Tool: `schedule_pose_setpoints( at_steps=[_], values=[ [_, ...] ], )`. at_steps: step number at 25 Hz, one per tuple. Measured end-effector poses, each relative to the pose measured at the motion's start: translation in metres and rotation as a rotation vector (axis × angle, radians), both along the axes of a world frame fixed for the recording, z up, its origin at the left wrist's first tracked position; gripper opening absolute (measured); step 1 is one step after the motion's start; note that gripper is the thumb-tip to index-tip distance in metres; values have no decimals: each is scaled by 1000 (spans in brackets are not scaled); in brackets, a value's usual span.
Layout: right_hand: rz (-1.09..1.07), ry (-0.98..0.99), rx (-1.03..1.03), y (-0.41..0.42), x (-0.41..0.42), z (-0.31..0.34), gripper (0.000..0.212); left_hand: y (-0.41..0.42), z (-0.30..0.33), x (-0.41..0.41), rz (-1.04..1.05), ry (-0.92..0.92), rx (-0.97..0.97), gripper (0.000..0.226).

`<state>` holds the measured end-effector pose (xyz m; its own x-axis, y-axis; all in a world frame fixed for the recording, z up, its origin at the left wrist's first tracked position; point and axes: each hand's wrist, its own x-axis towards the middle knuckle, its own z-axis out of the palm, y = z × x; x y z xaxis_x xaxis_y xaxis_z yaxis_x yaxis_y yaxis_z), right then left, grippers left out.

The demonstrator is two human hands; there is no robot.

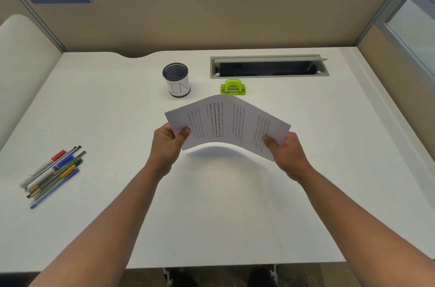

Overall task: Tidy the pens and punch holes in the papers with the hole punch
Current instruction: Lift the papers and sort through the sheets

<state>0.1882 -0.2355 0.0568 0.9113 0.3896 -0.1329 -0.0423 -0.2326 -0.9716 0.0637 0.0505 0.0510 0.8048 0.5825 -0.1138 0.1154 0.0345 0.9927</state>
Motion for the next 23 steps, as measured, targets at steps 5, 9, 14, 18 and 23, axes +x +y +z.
schedule_pose_setpoints(
  at_steps=[5, 9, 14, 18, 23],
  values=[
    [-44, 23, -39, 9, -17, -24, 23, -23, -16, -2, 12, 64, 40, 22],
    [-87, 57, -11, 11, -19, -30, 22, -27, -19, -2, 22, 84, 86, 24],
    [-62, 55, -55, 13, -23, -35, 23, -33, -20, -8, 17, 120, 119, 27],
    [-67, 49, -75, 13, -23, -37, 23, -34, -26, -10, 32, 130, 132, 28],
    [-61, 81, -102, 12, -20, -34, 20, -34, -28, -11, 19, 151, 95, 19]
  ],
)
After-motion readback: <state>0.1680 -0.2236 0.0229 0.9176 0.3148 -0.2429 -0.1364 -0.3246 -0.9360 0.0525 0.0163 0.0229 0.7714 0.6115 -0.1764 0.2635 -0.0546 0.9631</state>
